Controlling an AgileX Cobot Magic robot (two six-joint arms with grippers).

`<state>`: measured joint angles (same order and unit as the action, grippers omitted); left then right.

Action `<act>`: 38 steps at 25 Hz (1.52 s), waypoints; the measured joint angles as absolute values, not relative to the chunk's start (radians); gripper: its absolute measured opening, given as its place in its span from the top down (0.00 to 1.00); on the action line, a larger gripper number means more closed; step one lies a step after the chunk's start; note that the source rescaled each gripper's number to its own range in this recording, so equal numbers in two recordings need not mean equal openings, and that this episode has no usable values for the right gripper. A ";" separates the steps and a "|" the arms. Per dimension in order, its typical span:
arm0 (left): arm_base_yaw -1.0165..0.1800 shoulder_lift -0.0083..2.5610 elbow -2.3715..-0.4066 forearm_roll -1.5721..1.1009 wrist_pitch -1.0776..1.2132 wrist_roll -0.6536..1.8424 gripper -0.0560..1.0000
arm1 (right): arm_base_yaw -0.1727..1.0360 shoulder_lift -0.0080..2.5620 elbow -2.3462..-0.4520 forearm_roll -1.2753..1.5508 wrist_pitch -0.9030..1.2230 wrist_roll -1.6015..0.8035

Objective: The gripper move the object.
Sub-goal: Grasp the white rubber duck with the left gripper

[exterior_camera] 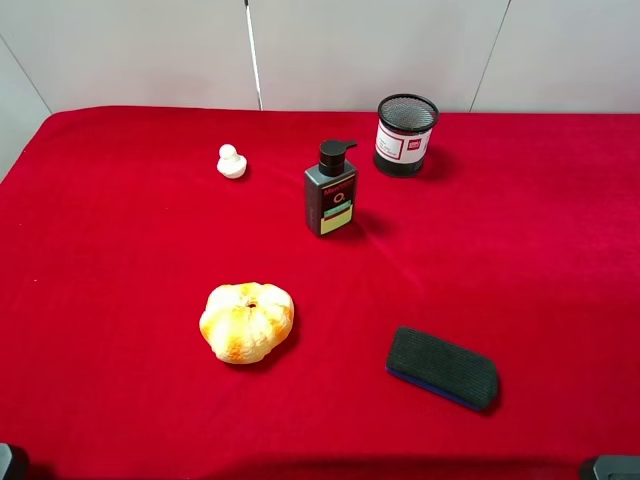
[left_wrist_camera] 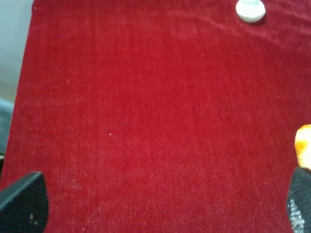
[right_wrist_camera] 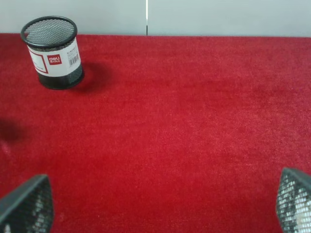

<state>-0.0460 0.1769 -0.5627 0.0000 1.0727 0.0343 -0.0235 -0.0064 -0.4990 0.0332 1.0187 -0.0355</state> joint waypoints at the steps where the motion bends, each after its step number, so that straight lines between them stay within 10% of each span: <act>1: -0.046 0.209 -0.575 0.000 1.073 0.034 0.03 | -0.023 -0.006 -0.499 0.033 1.019 -0.035; 38: -0.044 1.157 -1.125 -0.009 1.123 0.050 0.08 | -0.023 -0.006 -0.499 0.033 1.019 -0.035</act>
